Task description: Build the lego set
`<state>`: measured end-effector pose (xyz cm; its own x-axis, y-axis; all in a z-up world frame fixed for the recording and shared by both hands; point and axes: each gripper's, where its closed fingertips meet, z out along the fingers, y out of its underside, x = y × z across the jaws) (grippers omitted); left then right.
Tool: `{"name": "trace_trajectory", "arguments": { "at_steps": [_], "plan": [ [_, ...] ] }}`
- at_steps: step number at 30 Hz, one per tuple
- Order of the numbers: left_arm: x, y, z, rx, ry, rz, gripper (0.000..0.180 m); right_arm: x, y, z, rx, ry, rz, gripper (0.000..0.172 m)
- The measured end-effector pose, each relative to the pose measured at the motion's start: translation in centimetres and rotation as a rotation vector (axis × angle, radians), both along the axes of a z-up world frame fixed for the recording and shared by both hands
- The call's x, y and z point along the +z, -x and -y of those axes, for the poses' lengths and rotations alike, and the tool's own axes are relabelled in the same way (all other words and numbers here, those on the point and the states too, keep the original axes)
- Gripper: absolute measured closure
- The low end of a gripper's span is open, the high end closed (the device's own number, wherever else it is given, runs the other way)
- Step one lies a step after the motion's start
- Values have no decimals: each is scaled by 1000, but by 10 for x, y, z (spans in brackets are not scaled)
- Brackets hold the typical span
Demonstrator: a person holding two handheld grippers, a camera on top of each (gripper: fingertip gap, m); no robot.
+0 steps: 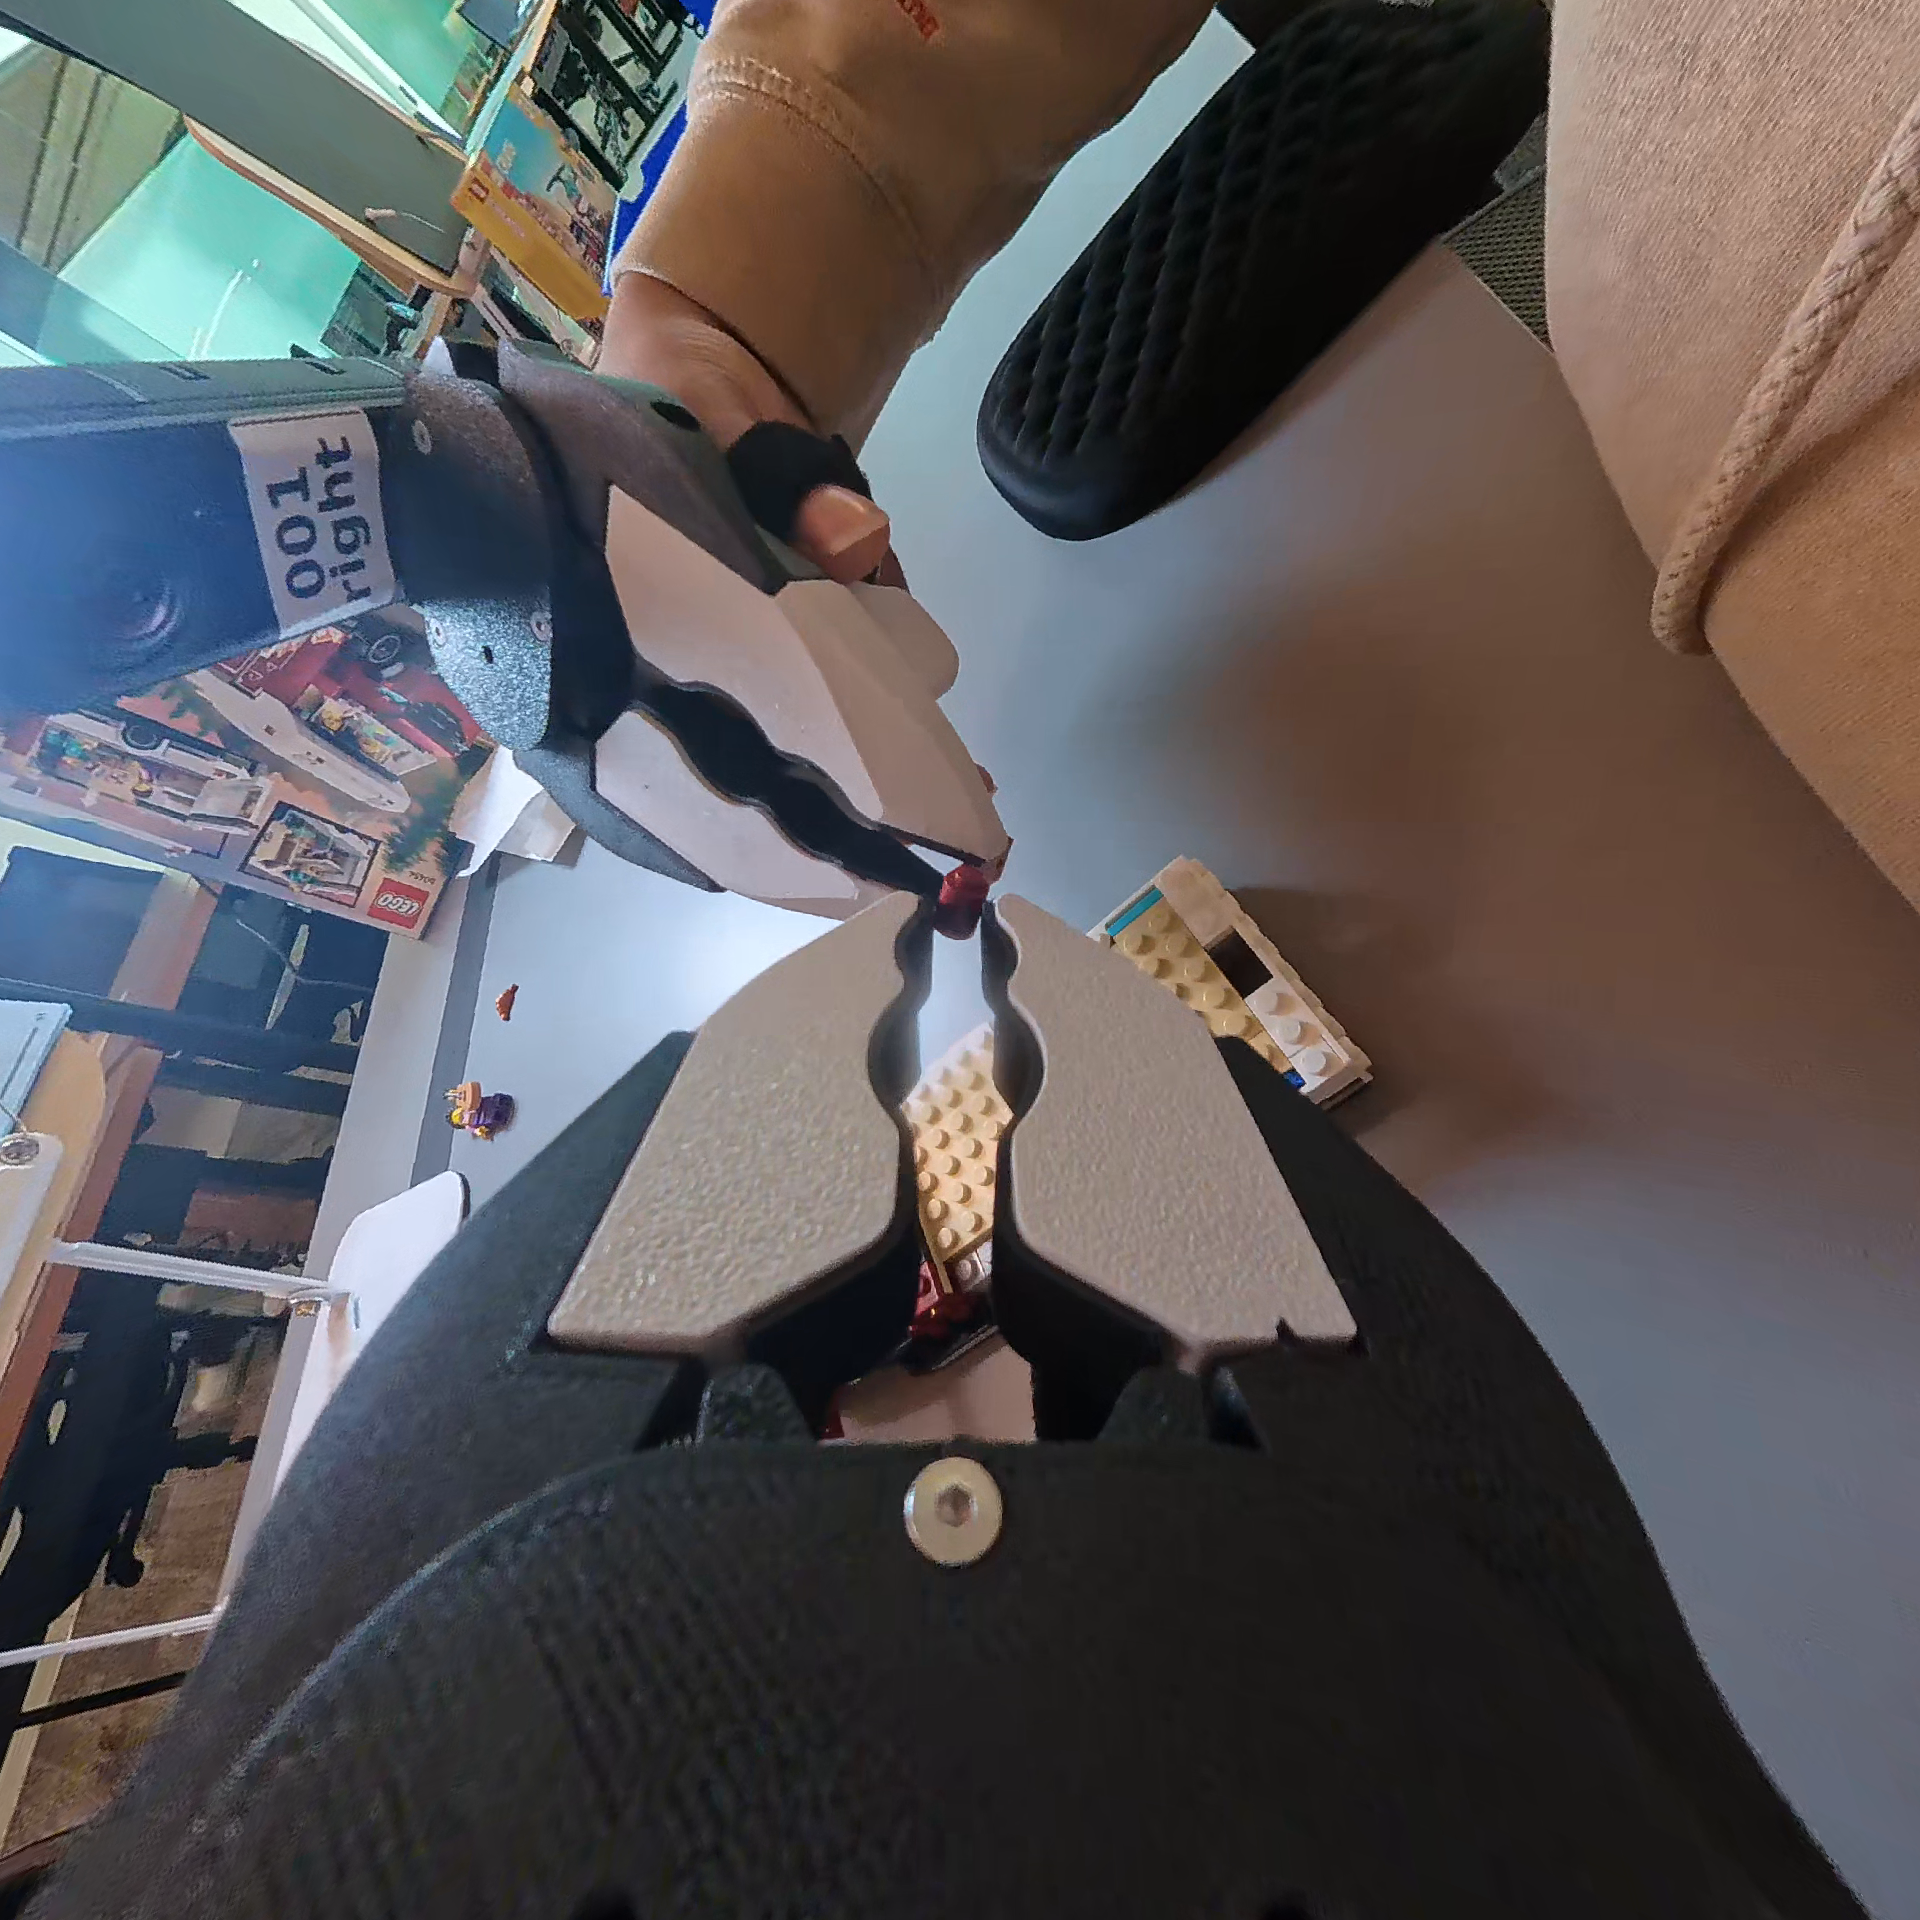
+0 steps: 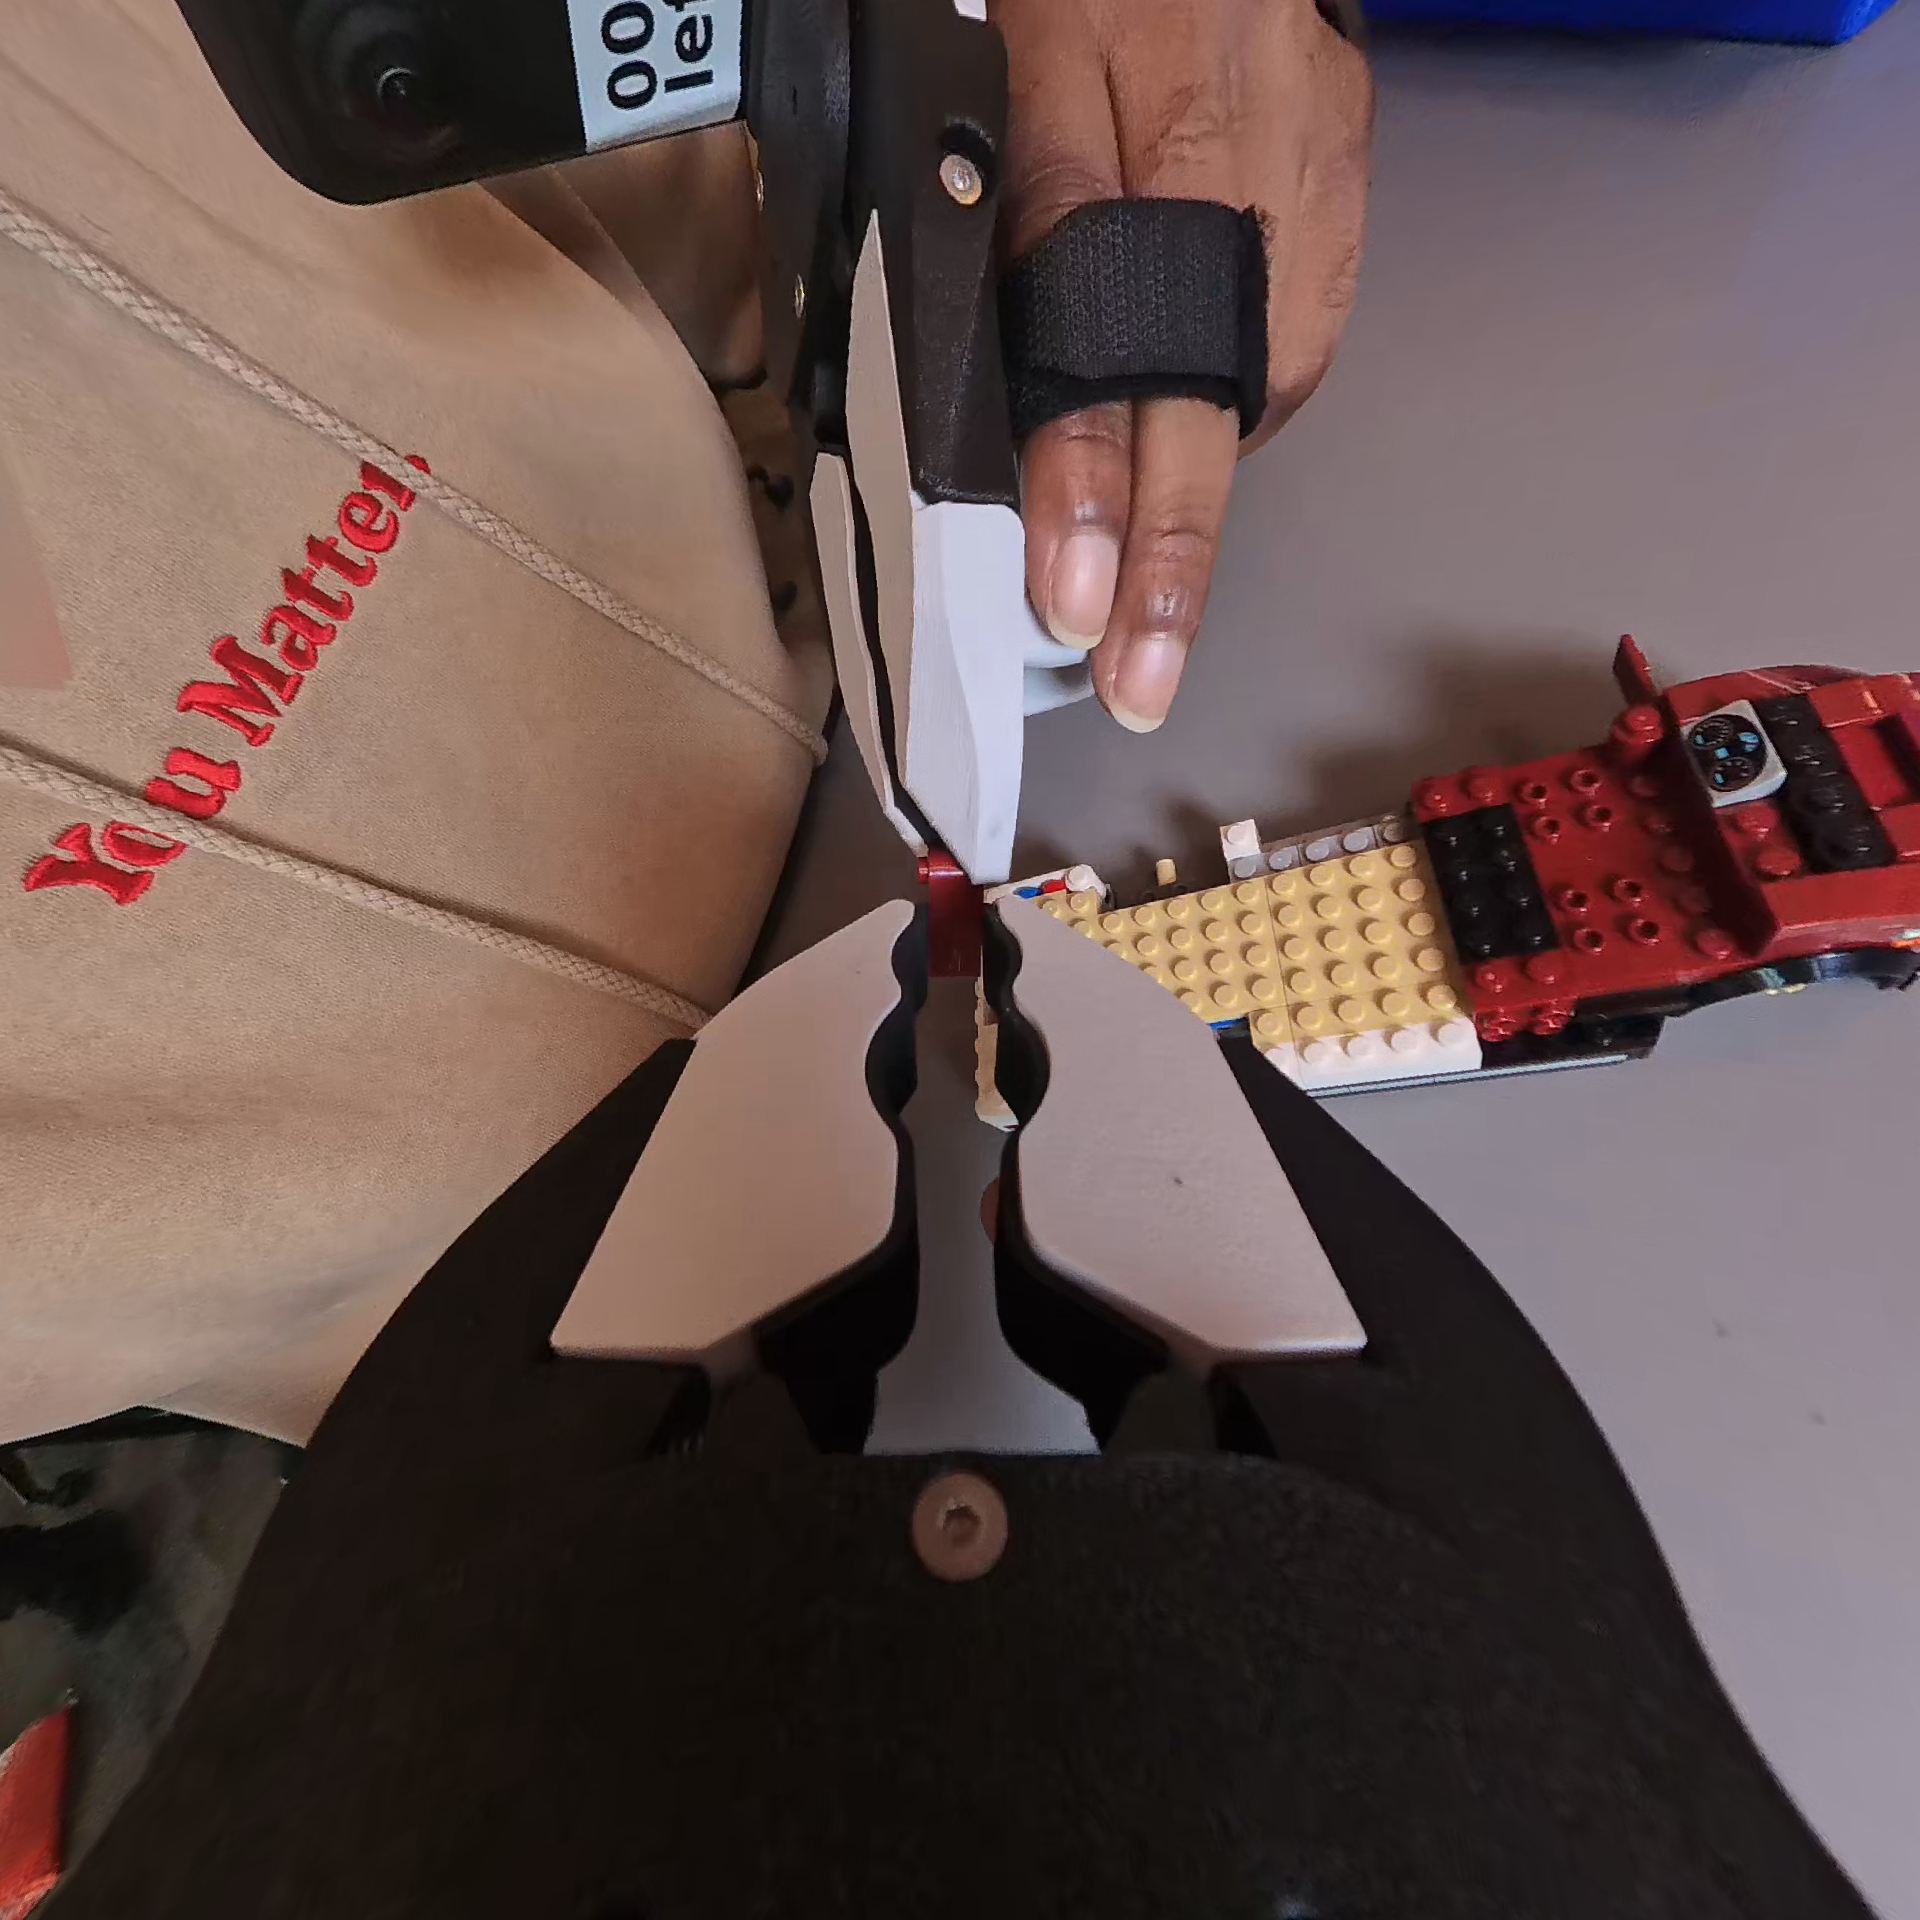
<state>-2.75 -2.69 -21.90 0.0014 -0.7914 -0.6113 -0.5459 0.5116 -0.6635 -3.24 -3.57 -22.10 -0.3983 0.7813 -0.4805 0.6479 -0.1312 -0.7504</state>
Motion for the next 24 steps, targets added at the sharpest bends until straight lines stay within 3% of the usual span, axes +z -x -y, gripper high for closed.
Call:
{"name": "trace_trajectory", "arguments": {
  "at_steps": [5, 8, 12, 16, 21, 24],
  "plan": [
    [0, 12, -23, 152, 182, 106, 172, 11, 7, -22, -146, -92, -120, 155],
    [-2, 24, -41, 276, 367, 191, 172, 17, 11, -42, -280, -315, -199, 154],
    [0, 27, -51, 335, 497, 265, 173, 10, 18, -52, -347, -548, -194, 155],
    [0, 29, -53, 345, 522, 281, 172, 3, 24, -59, -370, -600, -171, 167],
    [-5, 34, -56, 368, 512, 268, 171, -2, 27, -67, -363, -606, -136, 170],
    [-11, 48, -71, 436, 515, 250, 147, -16, 24, -86, -353, -674, -53, 170]
  ]
}}
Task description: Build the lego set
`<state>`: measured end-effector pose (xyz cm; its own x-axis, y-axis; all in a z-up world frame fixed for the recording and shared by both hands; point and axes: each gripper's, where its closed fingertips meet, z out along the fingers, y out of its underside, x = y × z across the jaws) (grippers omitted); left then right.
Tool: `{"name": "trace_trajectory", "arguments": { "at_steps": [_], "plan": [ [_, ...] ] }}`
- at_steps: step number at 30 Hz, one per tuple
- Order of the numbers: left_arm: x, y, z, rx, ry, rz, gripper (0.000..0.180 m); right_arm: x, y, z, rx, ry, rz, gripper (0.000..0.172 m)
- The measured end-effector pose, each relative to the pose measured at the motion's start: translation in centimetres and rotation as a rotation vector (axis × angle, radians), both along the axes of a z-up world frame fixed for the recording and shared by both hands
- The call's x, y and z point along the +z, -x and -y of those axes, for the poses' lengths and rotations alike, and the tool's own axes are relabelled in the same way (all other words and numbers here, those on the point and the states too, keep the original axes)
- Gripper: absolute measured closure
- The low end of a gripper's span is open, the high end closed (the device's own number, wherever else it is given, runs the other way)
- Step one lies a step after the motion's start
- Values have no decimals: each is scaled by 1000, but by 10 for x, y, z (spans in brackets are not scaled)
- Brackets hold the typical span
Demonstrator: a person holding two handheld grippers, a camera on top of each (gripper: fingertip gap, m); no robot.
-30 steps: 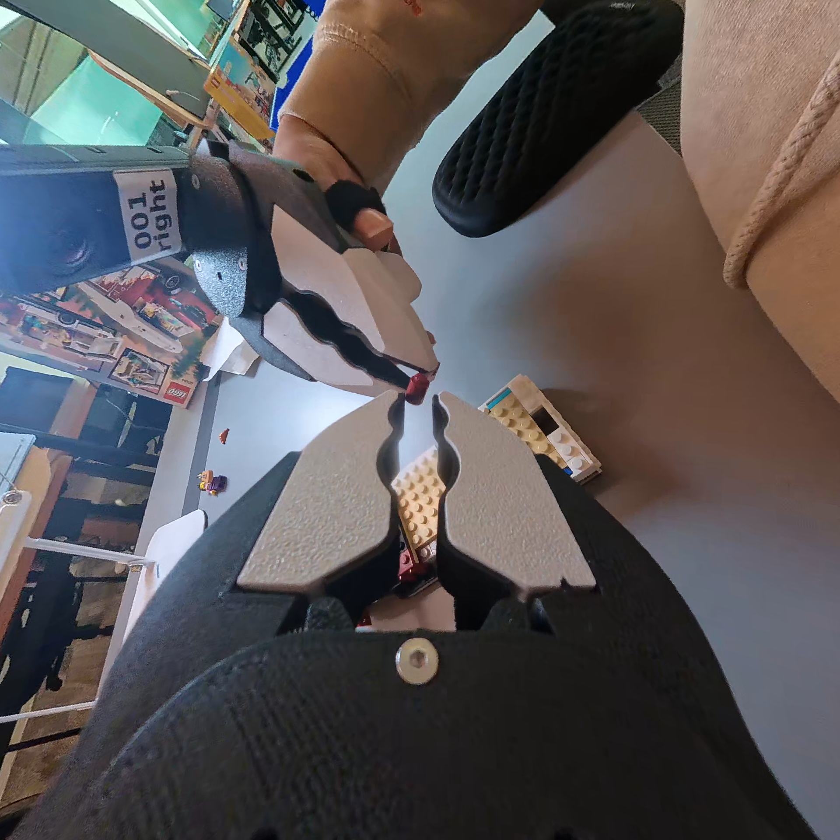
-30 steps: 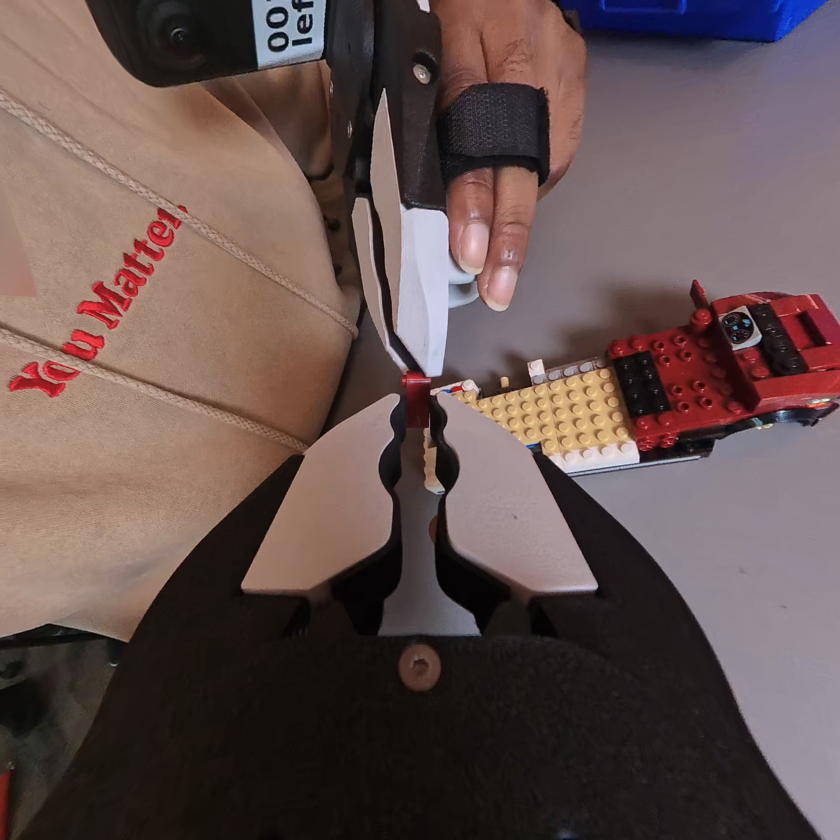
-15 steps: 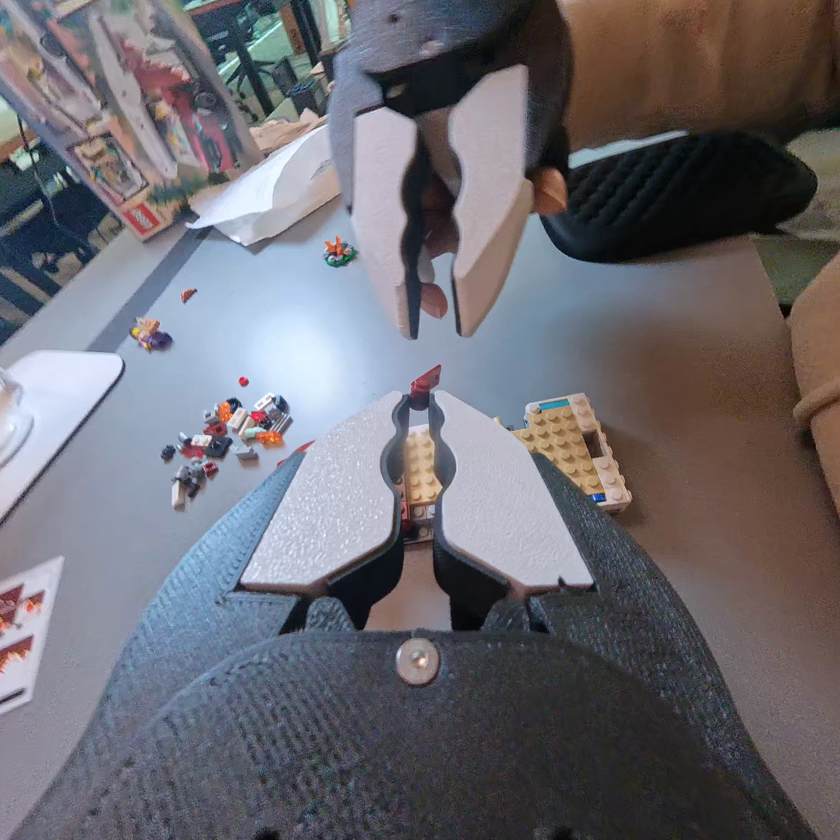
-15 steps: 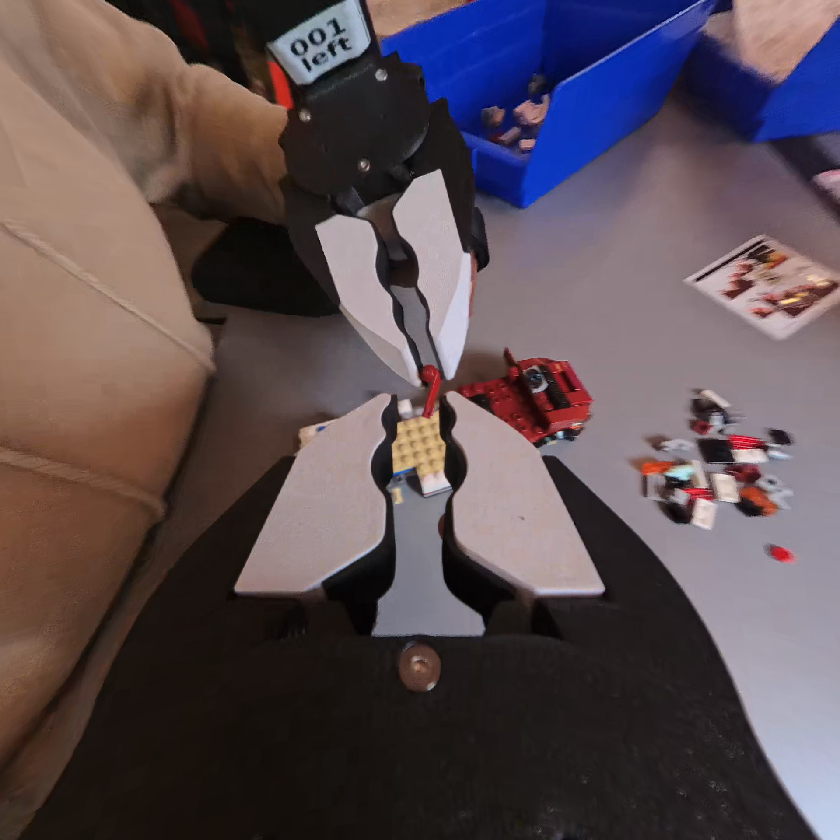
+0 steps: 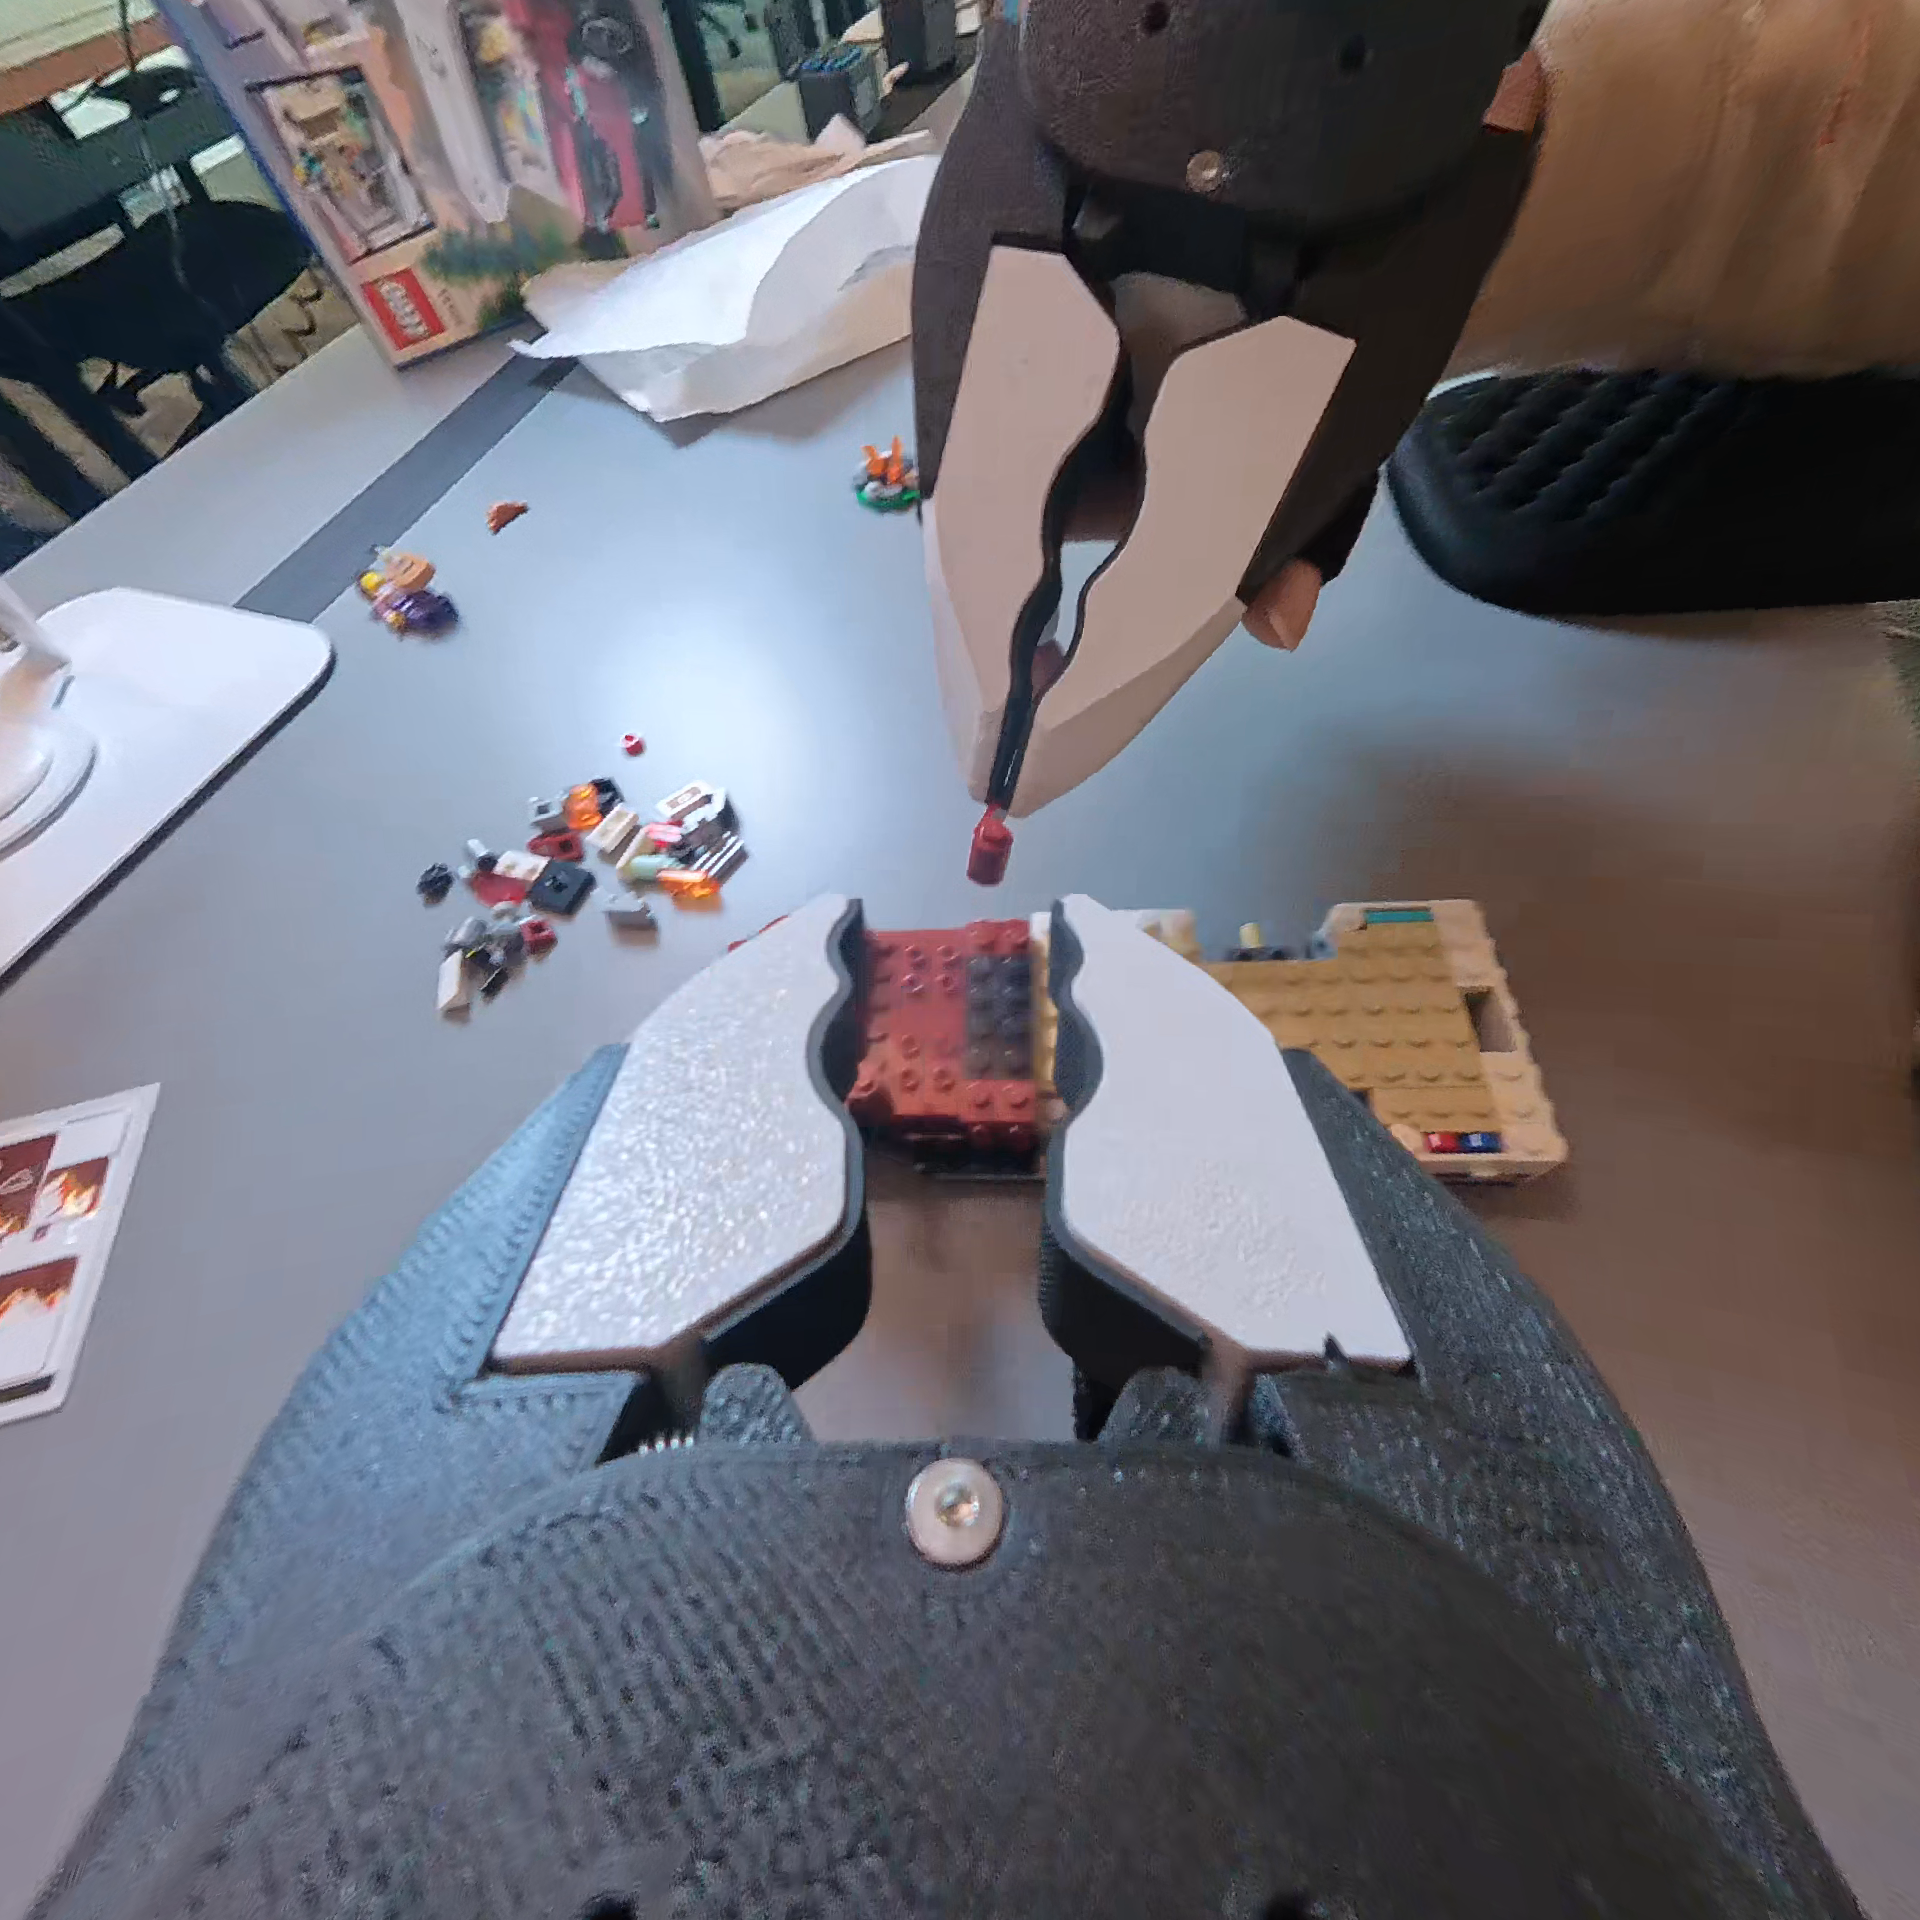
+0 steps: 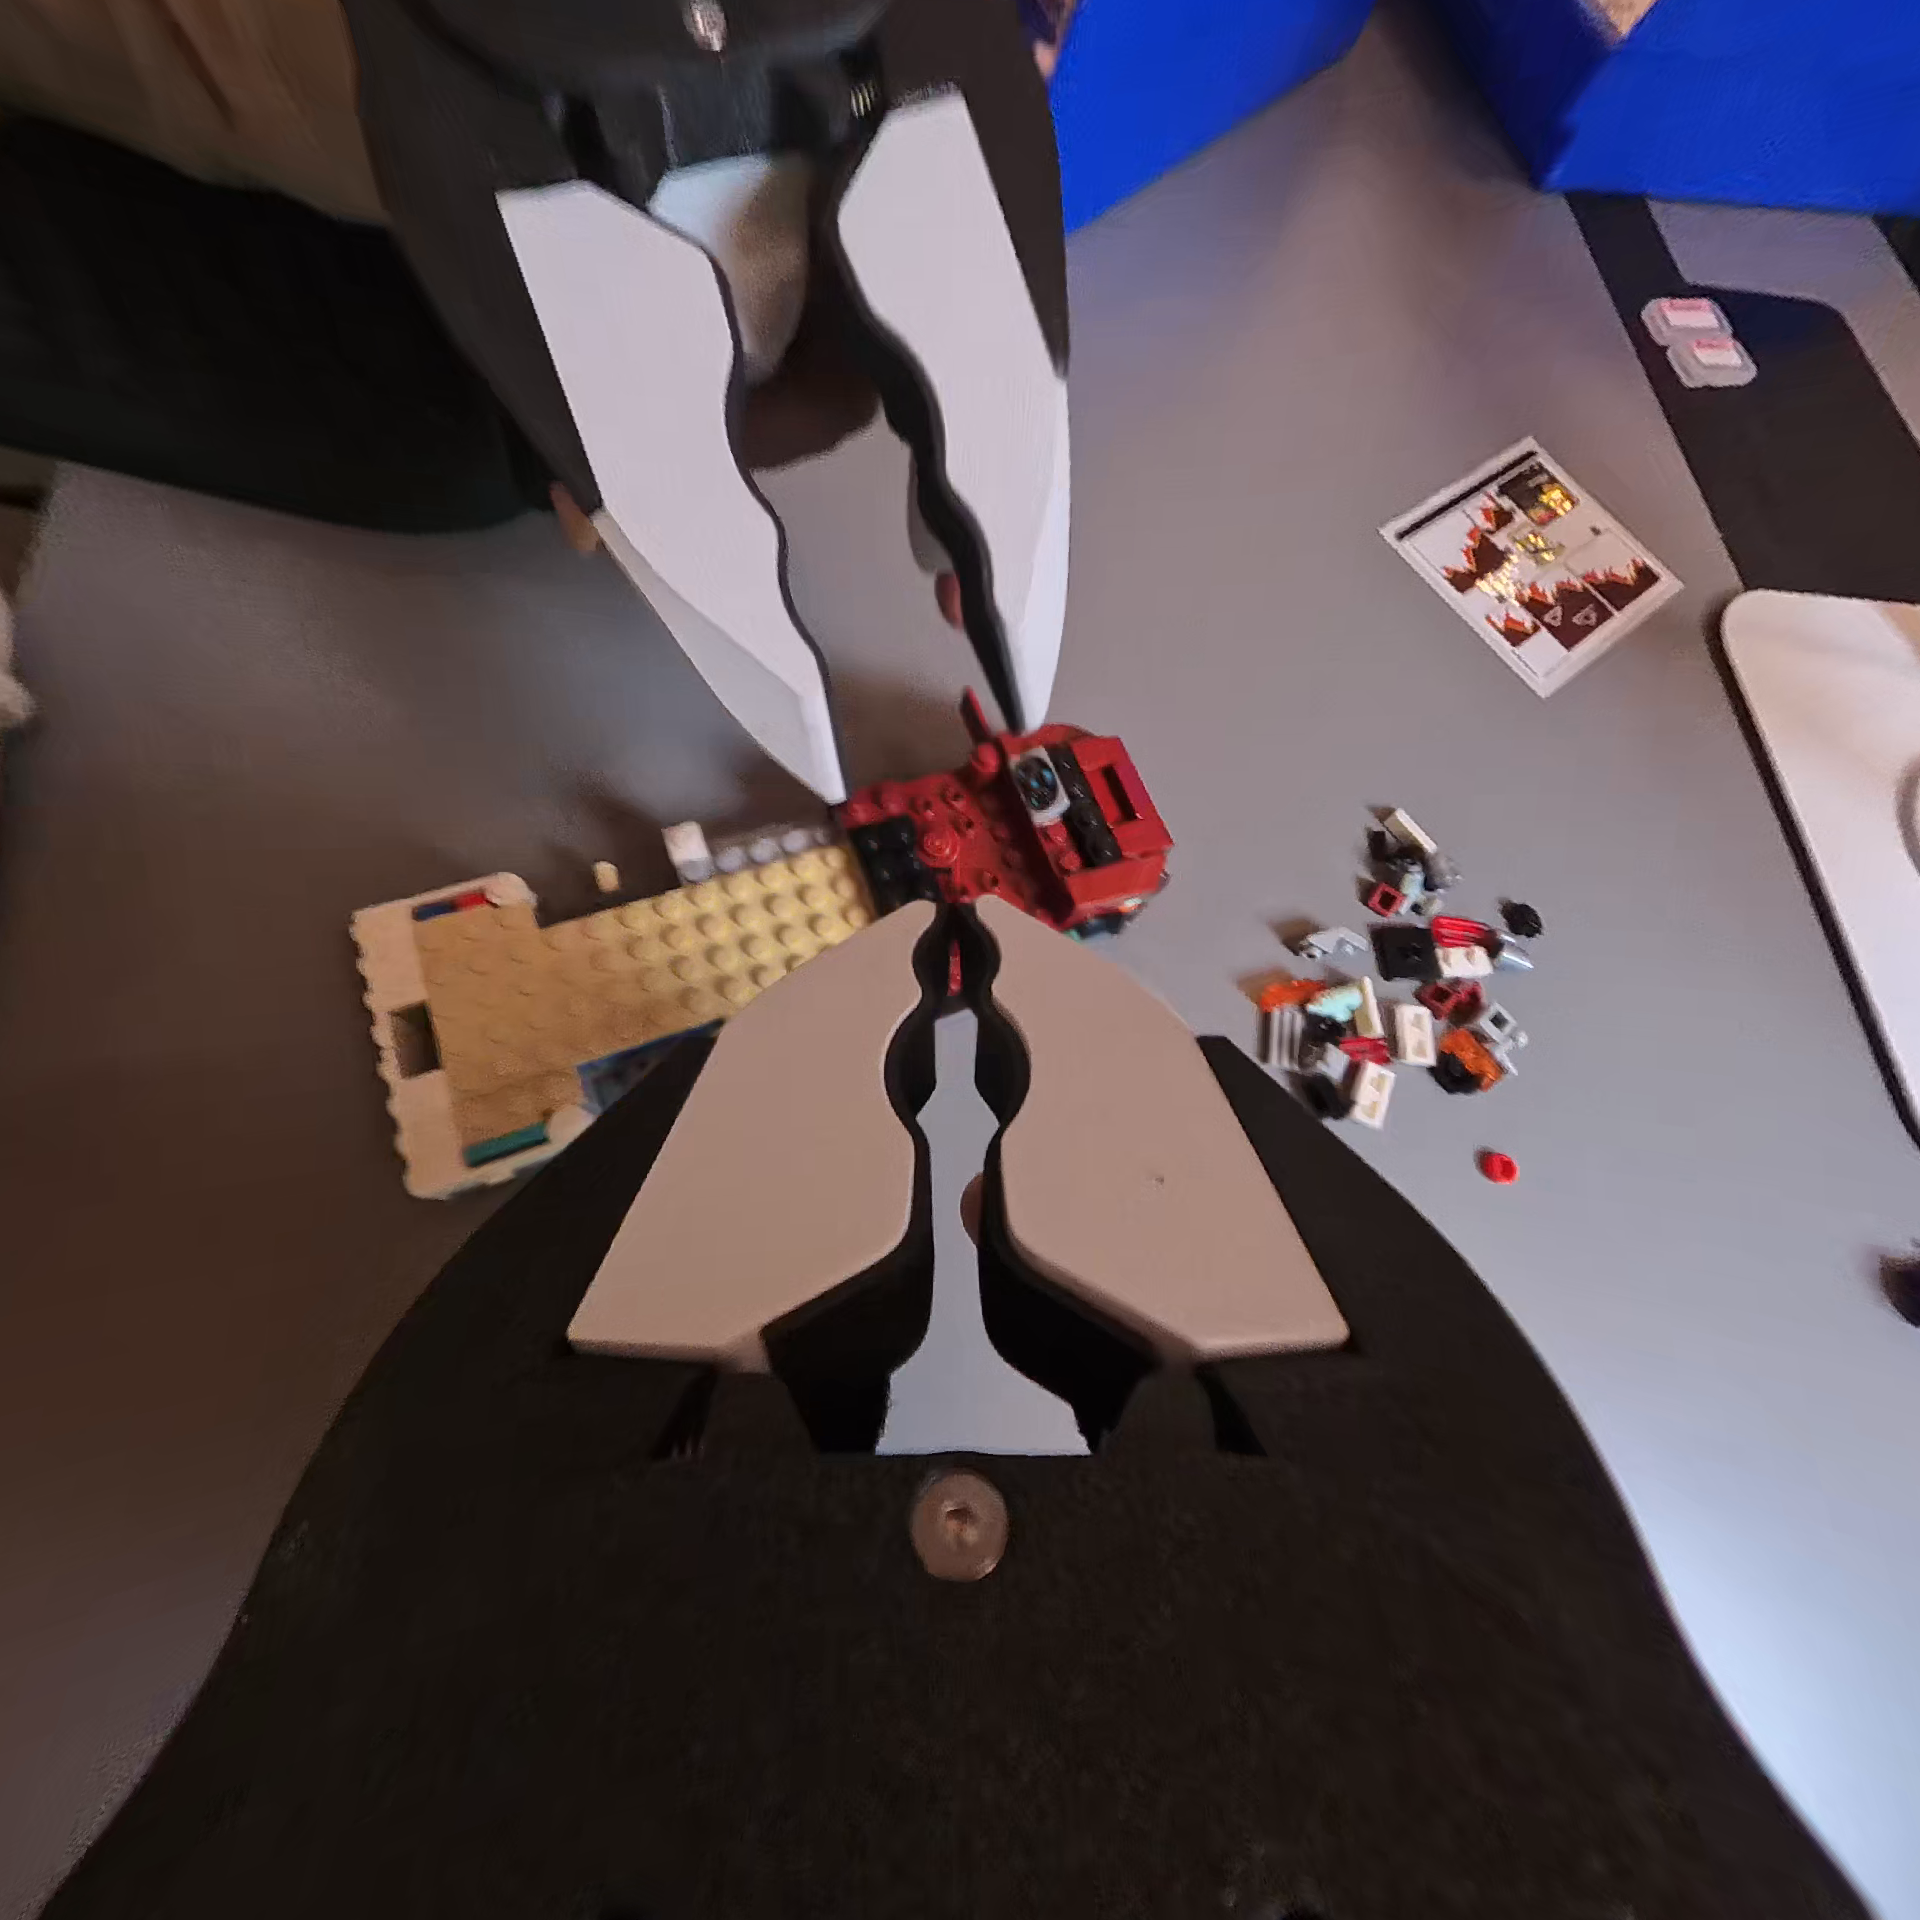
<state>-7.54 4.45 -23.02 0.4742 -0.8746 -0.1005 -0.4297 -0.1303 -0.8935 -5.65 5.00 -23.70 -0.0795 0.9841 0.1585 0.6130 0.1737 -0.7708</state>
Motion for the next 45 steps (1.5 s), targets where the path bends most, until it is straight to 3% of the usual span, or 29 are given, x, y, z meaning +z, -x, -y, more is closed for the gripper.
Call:
{"name": "trace_trajectory", "arguments": {
  "at_steps": [5, 12, 19, 25, 35, 45],
  "plan": [
    [-16, 19, -23, 27, 47, -101, 126, -25, 2, -21, 29, -31, 137, 170],
    [-20, 28, -47, -18, 206, -118, 133, -33, 9, -29, 96, -41, 230, 170],
    [-33, 11, -48, -61, 404, -117, 131, -33, 10, -30, 126, -65, 294, 170],
    [-41, 7, -50, -55, 445, -146, 130, -34, 11, -31, 133, -70, 319, 170],
    [-38, 4, -46, -83, 602, -50, 137, -34, 12, -34, 133, -76, 342, 170],
    [-42, 5, -48, -66, 630, -54, 141, -35, 14, -36, 138, -87, 358, 170]
  ]
}}
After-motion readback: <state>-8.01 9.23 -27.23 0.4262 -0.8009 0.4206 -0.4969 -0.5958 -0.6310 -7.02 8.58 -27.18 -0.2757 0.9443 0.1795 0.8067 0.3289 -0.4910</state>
